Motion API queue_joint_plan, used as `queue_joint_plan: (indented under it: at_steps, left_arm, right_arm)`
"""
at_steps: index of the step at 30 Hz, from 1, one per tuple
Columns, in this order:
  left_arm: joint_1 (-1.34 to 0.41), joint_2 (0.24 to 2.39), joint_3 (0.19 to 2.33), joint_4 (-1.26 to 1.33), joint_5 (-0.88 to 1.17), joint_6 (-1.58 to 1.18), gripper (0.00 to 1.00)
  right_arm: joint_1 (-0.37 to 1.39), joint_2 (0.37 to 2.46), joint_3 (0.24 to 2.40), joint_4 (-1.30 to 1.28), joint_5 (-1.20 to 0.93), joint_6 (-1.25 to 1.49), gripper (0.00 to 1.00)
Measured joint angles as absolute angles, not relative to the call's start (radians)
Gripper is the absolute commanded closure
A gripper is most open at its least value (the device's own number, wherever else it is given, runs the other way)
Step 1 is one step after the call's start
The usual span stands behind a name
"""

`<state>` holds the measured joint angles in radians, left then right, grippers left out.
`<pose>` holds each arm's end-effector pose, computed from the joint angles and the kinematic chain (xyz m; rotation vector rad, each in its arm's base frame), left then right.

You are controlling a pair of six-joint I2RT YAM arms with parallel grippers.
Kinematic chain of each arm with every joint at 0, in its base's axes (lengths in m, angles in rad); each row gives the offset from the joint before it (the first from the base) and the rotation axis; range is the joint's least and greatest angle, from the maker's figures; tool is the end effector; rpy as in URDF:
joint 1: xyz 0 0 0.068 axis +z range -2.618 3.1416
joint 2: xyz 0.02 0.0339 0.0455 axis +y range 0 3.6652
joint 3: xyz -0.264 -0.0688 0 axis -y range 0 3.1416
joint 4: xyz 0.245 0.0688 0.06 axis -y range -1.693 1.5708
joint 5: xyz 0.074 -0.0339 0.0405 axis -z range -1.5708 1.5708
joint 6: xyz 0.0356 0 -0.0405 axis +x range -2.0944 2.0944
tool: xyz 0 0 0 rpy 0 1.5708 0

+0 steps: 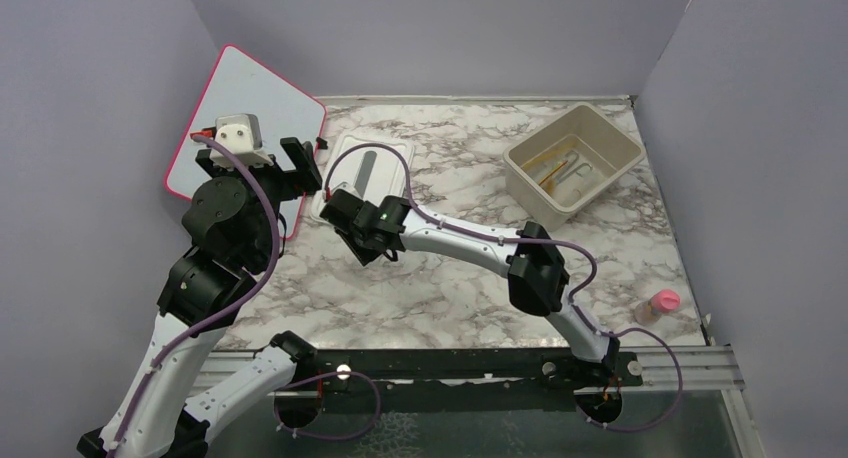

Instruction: Organize the chemistry lab equipment

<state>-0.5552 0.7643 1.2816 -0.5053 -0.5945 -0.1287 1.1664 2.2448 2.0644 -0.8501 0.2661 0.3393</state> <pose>0.1092 -0.0443 0.4707 -0.1363 1.5554 -0.0757 0.2023 0.4489 0.2419 -0.9421 2.3829 0.2347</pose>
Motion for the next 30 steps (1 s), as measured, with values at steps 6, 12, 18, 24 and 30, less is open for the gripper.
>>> queue_joint_plan:
  at_steps: [6,12,18,24,30]
  left_arm:
    - [-0.555,0.764,1.282,-0.506,-0.594,-0.129,0.09]
    - [-0.555,0.764,1.282,-0.508,-0.592,-0.129,0.09]
    - [-0.555,0.767,1.282,-0.513,-0.583,-0.134,0.09]
    - [-0.555,0.795,1.273,-0.517,-0.542,-0.171,0.09]
    - [-0.555,0.815,1.225,-0.519,-0.489,-0.216,0.09]
  right_arm:
    - [1.166,2.251,2.077,-0.862,0.265,0.345,0.53]
    - [1.166,2.196,2.014,-0.830,0.252,0.369,0.47]
    - [1.164,1.988,1.816,-0.723,0.252,0.419,0.46]
    - [1.099,1.822,1.681,-0.609,0.289,0.516,0.45]
    - [0.943,1.874,1.661,-0.527,0.320,0.570,0.39]
